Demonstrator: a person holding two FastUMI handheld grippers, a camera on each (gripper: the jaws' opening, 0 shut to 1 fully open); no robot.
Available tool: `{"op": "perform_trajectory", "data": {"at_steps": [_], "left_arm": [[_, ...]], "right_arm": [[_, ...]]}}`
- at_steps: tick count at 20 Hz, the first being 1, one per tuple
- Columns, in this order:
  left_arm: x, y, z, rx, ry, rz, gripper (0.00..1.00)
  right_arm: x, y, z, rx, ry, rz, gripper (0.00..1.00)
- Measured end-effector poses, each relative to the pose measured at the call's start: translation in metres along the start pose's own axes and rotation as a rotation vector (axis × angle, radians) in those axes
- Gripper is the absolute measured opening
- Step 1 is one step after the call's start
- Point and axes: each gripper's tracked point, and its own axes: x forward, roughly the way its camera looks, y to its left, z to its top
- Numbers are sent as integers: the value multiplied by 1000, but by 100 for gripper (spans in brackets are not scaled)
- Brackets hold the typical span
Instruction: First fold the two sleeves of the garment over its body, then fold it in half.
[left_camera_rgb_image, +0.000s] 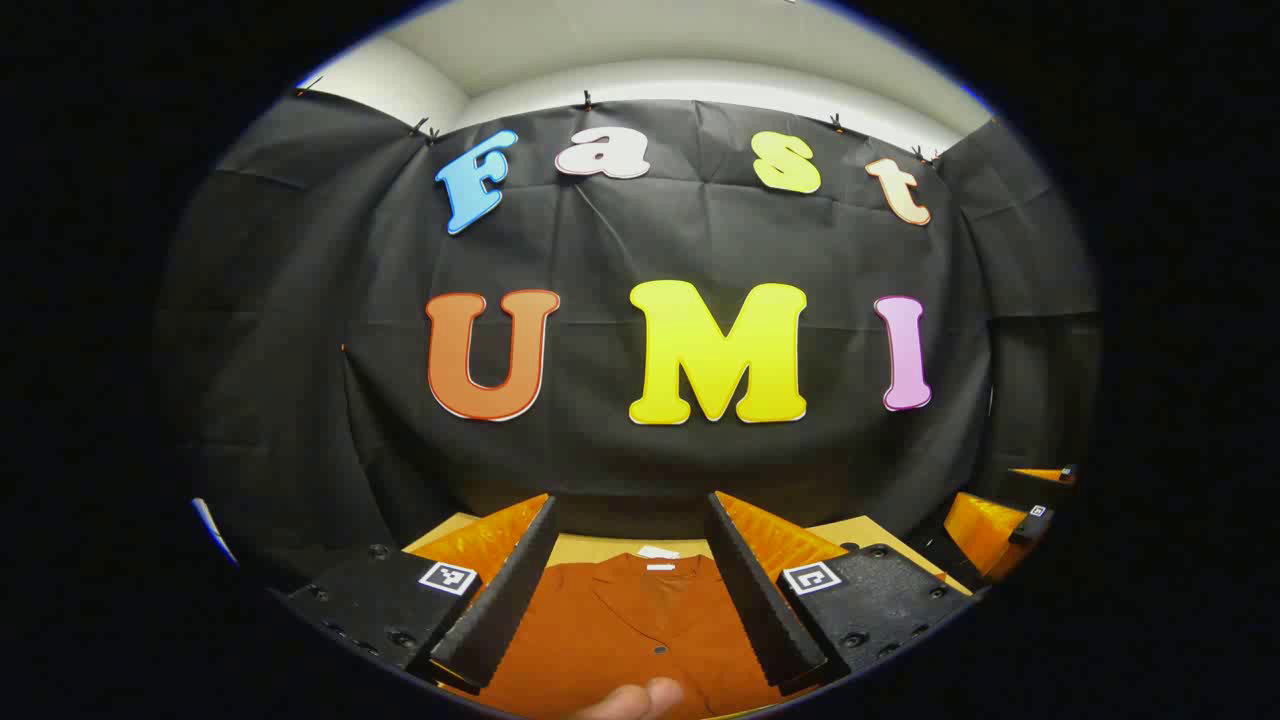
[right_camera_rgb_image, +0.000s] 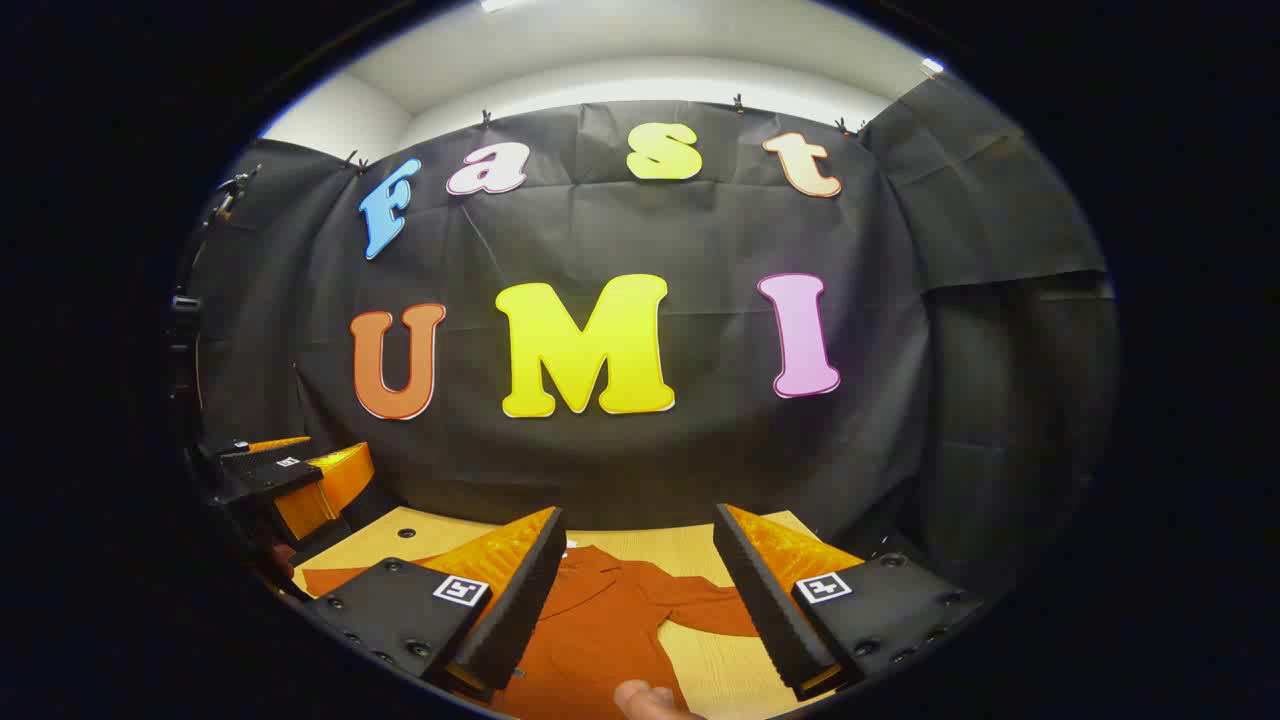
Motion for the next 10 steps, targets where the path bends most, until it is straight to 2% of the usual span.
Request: {"op": "perform_trajectory", "data": {"at_steps": [1, 2, 10], "left_arm": [[1, -2, -1, -13, 9, -1, 87], [2, -4, -3, -24, 14, -3, 95], [10, -24, -8, -46, 23, -29, 95]], "right_arm": [[0, -3, -2, 0, 5, -3, 94], [1, -6, -3, 4, 8, -5, 94], [6, -28, -9, 5, 22, -22, 95]]}}
